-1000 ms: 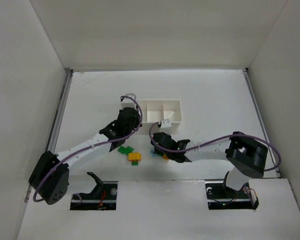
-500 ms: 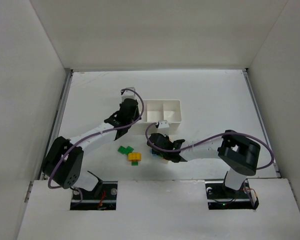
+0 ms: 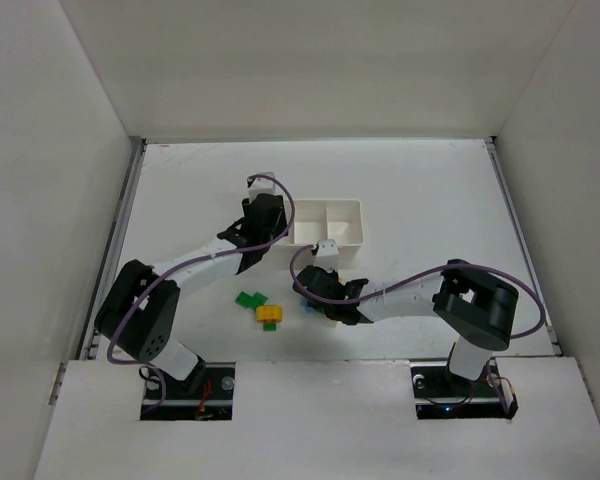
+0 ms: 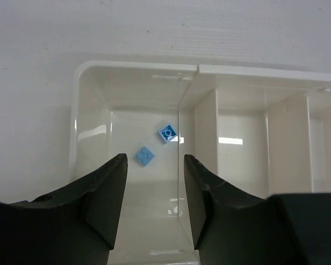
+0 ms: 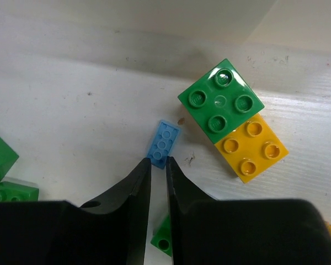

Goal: Sort the legos into containers by color

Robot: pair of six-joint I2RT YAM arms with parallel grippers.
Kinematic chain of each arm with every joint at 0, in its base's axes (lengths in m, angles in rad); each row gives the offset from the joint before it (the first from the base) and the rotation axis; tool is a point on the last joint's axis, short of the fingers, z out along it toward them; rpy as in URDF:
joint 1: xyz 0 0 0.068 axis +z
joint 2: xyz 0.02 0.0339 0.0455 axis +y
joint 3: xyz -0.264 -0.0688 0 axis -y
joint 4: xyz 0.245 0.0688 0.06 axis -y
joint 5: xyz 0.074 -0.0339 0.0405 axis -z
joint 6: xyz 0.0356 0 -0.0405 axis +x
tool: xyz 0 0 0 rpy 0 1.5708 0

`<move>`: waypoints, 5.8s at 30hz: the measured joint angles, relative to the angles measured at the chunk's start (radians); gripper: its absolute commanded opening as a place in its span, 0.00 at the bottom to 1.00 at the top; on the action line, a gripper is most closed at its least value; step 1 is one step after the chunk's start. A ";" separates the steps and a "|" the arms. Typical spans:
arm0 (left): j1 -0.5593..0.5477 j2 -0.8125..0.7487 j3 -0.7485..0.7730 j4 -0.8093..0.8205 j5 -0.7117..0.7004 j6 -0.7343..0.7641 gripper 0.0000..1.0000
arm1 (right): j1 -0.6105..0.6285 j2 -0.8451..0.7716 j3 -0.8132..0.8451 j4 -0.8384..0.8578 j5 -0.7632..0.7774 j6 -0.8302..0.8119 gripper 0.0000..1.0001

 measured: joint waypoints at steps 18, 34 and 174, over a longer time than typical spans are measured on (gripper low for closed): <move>-0.095 -0.517 -0.329 -0.094 -0.011 -0.079 0.43 | 0.000 -0.153 -0.010 0.030 0.016 -0.105 0.38; -0.118 -0.680 -0.371 -0.187 -0.019 -0.125 0.42 | -0.022 0.014 0.024 -0.010 0.015 -0.055 0.39; -0.160 -0.554 -0.328 -0.015 0.286 -0.385 0.21 | -0.235 -0.457 -0.232 0.438 -0.548 -0.241 0.22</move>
